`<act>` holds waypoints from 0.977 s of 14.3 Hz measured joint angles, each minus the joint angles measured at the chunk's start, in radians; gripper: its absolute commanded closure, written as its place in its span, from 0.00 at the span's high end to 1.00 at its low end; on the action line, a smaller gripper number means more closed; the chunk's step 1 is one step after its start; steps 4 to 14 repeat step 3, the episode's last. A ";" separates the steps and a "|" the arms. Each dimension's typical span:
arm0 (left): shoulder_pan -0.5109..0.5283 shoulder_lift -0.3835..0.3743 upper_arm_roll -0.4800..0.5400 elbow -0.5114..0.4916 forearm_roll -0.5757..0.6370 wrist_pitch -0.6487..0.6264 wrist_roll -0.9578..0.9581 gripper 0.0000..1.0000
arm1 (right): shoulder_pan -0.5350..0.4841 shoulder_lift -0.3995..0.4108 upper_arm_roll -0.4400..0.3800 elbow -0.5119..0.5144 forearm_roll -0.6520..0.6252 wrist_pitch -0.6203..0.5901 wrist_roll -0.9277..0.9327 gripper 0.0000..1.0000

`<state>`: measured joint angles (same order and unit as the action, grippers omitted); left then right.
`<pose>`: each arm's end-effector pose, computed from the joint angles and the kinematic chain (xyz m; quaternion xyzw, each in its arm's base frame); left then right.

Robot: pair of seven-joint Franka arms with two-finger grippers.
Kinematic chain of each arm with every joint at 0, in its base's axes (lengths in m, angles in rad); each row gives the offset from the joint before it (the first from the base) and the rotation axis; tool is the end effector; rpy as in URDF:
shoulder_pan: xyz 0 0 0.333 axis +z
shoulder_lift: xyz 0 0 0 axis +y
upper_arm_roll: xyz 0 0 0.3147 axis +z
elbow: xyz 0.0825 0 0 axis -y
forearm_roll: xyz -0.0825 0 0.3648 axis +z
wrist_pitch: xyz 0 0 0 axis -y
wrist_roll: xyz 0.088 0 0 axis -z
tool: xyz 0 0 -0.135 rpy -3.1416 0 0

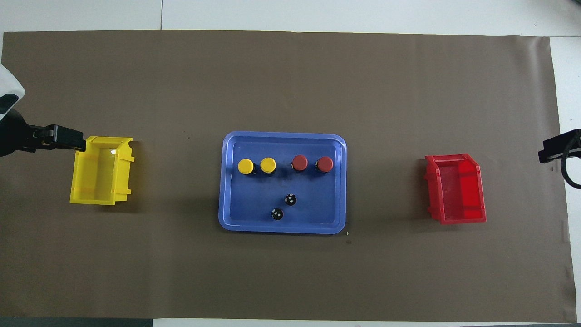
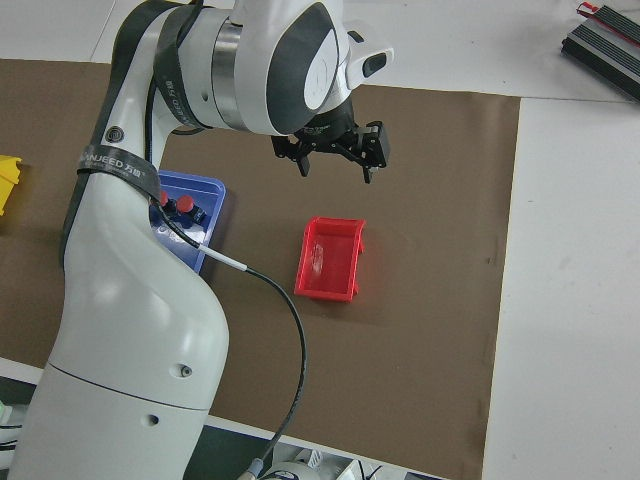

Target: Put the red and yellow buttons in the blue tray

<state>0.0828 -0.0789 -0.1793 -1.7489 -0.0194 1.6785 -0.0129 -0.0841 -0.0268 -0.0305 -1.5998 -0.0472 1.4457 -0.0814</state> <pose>0.5151 -0.0553 0.5643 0.9992 -0.0405 0.0035 0.0028 0.5050 -0.0652 0.5866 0.9975 -0.0180 -0.0656 0.0168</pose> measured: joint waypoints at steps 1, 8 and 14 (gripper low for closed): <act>0.000 0.006 0.000 0.017 -0.008 -0.011 0.000 1.00 | 0.000 0.000 0.000 0.000 0.000 0.000 0.000 1.00; 0.000 0.017 -0.002 0.035 -0.019 -0.023 0.000 1.00 | 0.000 0.000 0.000 0.000 0.000 0.000 0.000 1.00; 0.000 0.017 -0.002 0.035 -0.019 -0.023 0.000 1.00 | 0.000 0.000 0.000 0.000 0.000 0.000 0.000 1.00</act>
